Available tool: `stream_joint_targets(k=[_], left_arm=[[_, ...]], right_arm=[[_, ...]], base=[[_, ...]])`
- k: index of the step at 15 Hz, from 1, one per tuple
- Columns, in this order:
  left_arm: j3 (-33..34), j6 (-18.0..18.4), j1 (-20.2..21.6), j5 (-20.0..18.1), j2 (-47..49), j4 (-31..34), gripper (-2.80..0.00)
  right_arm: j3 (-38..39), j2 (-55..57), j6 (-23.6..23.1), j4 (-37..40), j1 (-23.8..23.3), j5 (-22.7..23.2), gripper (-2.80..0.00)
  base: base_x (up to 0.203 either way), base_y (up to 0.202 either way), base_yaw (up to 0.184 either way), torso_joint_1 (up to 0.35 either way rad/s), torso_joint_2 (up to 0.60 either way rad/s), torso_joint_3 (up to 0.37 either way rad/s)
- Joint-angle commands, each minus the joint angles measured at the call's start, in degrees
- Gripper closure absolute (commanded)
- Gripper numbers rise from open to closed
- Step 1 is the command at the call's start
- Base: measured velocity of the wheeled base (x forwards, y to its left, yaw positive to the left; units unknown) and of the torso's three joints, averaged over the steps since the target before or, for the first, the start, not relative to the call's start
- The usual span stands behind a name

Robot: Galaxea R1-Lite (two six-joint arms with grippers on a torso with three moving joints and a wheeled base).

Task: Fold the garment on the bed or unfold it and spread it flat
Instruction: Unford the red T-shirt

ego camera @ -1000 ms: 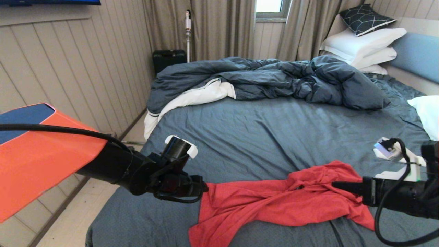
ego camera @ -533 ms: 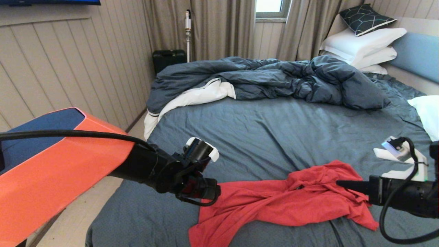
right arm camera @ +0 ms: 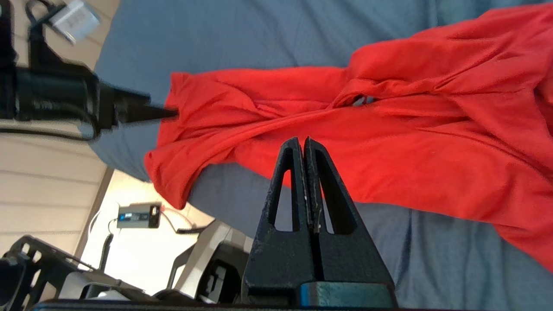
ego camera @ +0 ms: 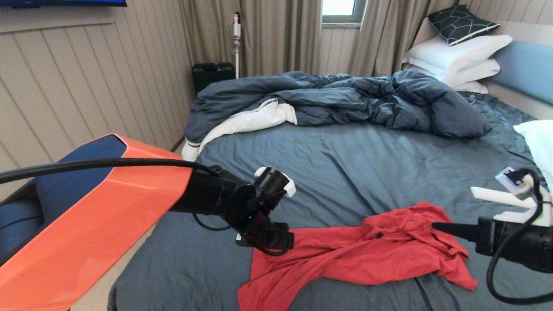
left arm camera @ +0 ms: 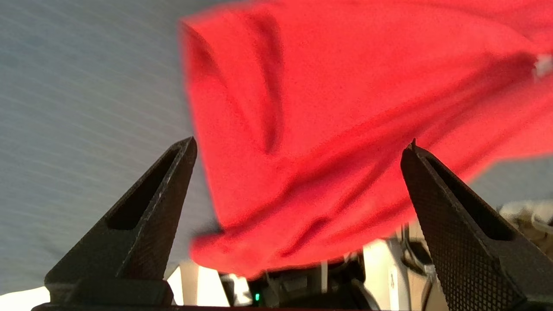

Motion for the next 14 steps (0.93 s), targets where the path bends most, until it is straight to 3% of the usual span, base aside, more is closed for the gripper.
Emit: stream_joint_targets(k=[1, 11, 14], left_arm=[[-0.54, -0.33, -0.37, -0.03, 0.45, 0.36, -2.8], [-0.54, -0.38, -2.57, 1.87, 1.08, 0.64, -2.8], [-0.64, 1.3, -3.64, 10.29, 3.43, 0.06, -2.8]], right_arm=[[0.15, -1.55, 0.04, -0.08, -0.65, 0.2, 0.0], [1.0, -5.31, 0.13, -0.12, -1.72, 0.38, 0.0], [1.74, -6.18, 0.22, -0.13, -1.81, 0.46, 0.0]], base=[[0.0, 0.0, 0.0, 0.0, 0.0, 0.0], [0.0, 0.0, 0.0, 0.0, 0.0, 0.0], [0.0, 0.0, 0.0, 0.0, 0.0, 0.0]])
